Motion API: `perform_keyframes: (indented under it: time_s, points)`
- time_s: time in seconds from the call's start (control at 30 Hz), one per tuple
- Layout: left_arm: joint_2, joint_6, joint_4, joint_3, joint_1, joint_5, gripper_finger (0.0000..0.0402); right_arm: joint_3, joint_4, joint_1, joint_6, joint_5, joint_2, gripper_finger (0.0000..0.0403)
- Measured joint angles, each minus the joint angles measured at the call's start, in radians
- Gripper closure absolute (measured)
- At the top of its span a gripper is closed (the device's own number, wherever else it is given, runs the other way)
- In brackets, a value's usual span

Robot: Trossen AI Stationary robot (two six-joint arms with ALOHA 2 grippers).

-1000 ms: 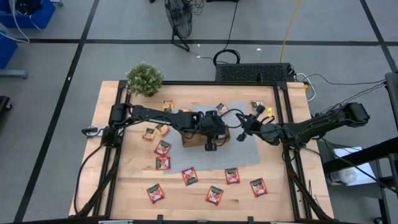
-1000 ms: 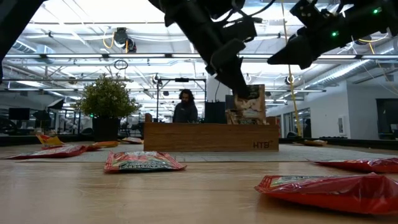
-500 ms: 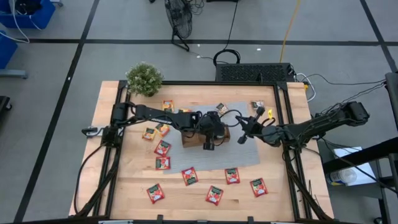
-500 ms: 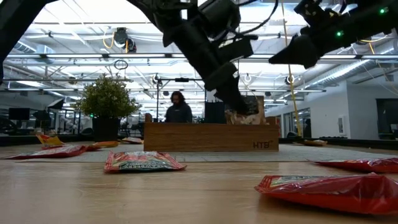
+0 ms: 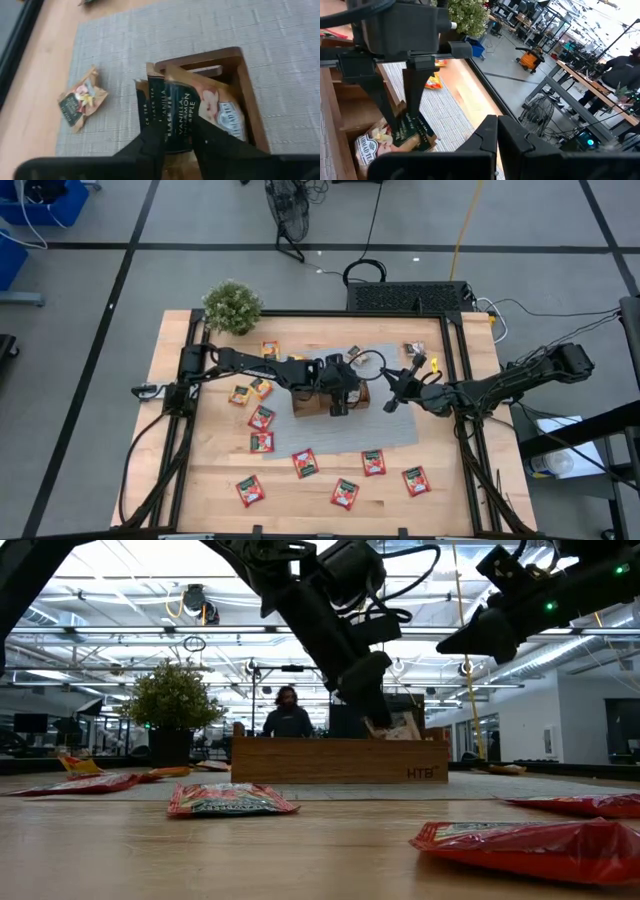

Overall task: Pick & Place Tea
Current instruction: Put the brown tea bag into the right section of the wooden organizer

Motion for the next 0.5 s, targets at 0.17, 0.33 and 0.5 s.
perform_keyframes:
  time_s: [0.17,0.33,0.5]
  points:
    - [0.000,0.001,-0.001,0.000,-0.015,-0.030,0.0257,0.000,0.000,0.000,0.010,-0.001,0.000,0.0401]
    - [-0.005,0.061,-0.003,0.000,-0.024,-0.057,0.0227,0.000,0.000,0.000,0.010,-0.001,0.000,0.0402]
    - [-0.061,0.094,0.004,0.004,-0.047,-0.163,0.0218,-0.001,-0.002,0.000,0.010,-0.001,0.000,0.0402]
